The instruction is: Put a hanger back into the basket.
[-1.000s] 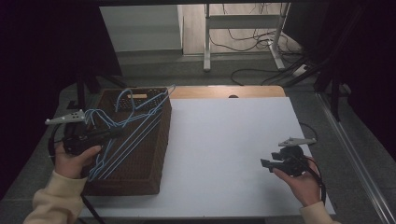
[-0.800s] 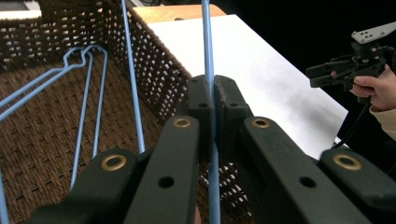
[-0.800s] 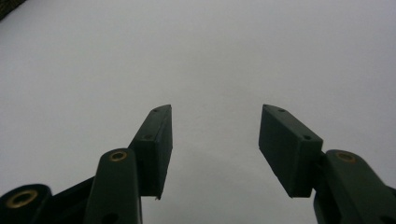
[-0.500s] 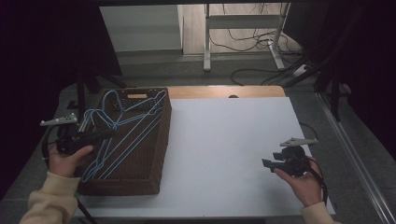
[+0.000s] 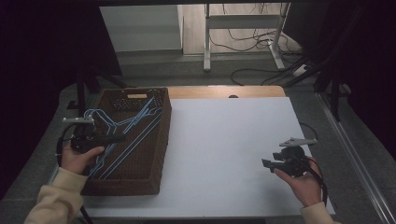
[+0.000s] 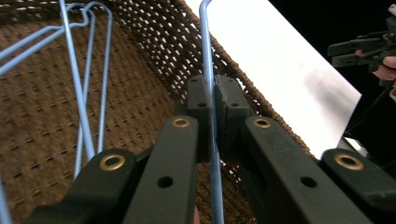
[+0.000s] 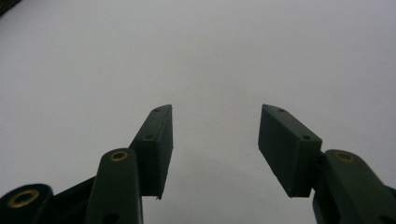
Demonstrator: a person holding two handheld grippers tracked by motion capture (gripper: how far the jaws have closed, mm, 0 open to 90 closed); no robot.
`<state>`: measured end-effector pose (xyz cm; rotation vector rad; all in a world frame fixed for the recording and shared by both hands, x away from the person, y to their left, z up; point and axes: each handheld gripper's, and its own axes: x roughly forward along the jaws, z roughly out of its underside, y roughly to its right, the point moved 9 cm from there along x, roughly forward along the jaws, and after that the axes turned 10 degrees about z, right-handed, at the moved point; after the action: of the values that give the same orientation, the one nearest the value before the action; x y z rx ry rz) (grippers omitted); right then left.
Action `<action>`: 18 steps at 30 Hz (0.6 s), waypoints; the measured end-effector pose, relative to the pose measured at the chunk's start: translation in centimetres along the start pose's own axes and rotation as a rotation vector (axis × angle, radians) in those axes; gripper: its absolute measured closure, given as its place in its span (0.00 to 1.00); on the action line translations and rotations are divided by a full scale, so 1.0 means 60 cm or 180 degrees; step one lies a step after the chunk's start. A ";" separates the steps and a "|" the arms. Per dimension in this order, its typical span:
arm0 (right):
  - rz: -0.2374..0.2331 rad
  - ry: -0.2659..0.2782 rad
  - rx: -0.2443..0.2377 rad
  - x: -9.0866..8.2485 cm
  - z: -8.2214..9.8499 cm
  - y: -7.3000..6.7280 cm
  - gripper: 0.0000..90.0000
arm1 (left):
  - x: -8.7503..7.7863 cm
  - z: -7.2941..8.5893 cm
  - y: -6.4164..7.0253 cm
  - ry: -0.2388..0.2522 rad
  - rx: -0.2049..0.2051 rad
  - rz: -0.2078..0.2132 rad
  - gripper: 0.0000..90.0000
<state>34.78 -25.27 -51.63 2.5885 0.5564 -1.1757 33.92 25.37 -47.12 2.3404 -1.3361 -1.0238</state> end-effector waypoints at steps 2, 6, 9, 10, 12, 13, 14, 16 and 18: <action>0.0008 0.0009 0.0008 -0.001 0.000 0.002 0.50 | 0.001 -0.001 0.001 0.0016 0.0005 0.0038 0.95; 0.0015 0.0000 0.0017 -0.001 0.001 0.004 0.51 | -0.001 -0.009 0.006 0.0080 0.0010 0.0172 0.96; 0.0013 0.0000 0.0009 0.000 0.001 0.004 0.51 | -0.007 -0.018 0.011 0.0138 0.0066 0.0231 0.96; 0.0016 0.0000 0.0007 0.000 0.001 0.003 0.51 | -0.006 -0.018 0.009 0.0136 0.0067 0.0226 0.96; 0.0022 -0.0006 0.0008 0.000 0.001 0.003 0.51 | -0.004 -0.015 -0.001 0.0103 0.0032 0.0196 0.96; 0.0023 -0.0007 0.0009 0.000 0.001 0.003 0.51 | -0.002 -0.009 -0.014 0.0045 -0.0019 0.0124 0.96; 0.0025 -0.0008 0.0008 0.000 0.001 0.003 0.51 | 0.000 -0.003 -0.026 0.0002 -0.0071 0.0057 0.96; 0.0027 -0.0004 0.0007 0.000 0.001 0.003 0.51 | 0.002 0.012 -0.052 -0.0099 -0.0199 -0.0038 0.96; 0.0034 -0.0002 0.0014 -0.002 0.001 0.004 0.51 | 0.000 0.023 -0.076 -0.0201 -0.0283 -0.0272 0.96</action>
<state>34.78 -25.51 -51.58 2.5915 0.5399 -1.1759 35.89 28.01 -50.54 2.3350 -1.1956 -1.1667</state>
